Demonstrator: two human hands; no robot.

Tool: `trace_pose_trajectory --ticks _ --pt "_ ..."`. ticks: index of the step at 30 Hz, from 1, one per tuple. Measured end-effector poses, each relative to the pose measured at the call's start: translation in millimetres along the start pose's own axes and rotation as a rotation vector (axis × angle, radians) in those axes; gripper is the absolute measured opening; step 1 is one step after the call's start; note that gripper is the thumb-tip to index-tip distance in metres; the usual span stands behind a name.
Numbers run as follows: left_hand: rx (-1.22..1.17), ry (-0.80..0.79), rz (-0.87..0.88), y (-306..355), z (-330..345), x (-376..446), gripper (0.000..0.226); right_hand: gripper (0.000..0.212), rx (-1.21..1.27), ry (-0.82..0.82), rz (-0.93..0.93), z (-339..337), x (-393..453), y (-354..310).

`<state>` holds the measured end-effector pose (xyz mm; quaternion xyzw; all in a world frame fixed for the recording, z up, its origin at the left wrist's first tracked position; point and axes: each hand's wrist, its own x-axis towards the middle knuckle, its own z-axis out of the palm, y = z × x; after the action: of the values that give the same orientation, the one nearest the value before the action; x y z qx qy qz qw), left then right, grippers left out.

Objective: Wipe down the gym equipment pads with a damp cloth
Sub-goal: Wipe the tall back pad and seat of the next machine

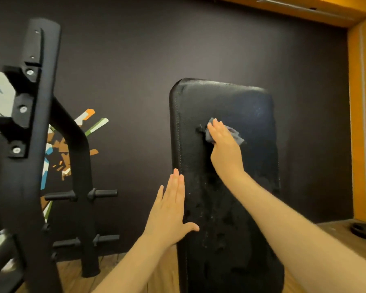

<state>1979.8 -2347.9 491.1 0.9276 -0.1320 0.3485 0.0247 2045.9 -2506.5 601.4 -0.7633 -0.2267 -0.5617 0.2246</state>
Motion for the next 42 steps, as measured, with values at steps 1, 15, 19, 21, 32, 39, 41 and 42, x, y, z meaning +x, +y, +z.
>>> trace_pose_trajectory --ticks 1,15,19,21,32,39,41,42 --pt "-0.007 -0.006 0.005 1 0 0 0.129 0.066 0.037 0.017 0.016 8 -18 -5" --pt "0.153 -0.036 -0.035 -7 5 -12 0.123 0.055 -0.093 -0.125 -0.384 6 -28 -26" --pt "0.09 -0.042 -0.039 -6 11 -14 0.117 0.066 -0.017 -0.14 -0.22 25 -71 -25" --pt "0.067 -0.045 -0.028 -9 12 -14 0.114 0.079 -0.08 -0.168 -0.265 31 -111 -15" --pt "-0.01 -0.035 -0.01 -11 18 -16 0.111 0.058 -0.024 -0.125 -0.292 11 -69 -20" --pt "-0.03 -0.047 -0.014 -9 19 -18 0.11 0.086 -0.137 -0.244 -0.381 32 -157 -8" --pt "0.017 -0.065 -0.027 -7 16 -17 0.11 0.087 -0.251 -0.368 -0.5 16 -166 0" --pt "0.051 -0.067 -0.034 -6 16 -18 0.11 0.084 -0.293 -0.385 -0.553 7 -160 3"
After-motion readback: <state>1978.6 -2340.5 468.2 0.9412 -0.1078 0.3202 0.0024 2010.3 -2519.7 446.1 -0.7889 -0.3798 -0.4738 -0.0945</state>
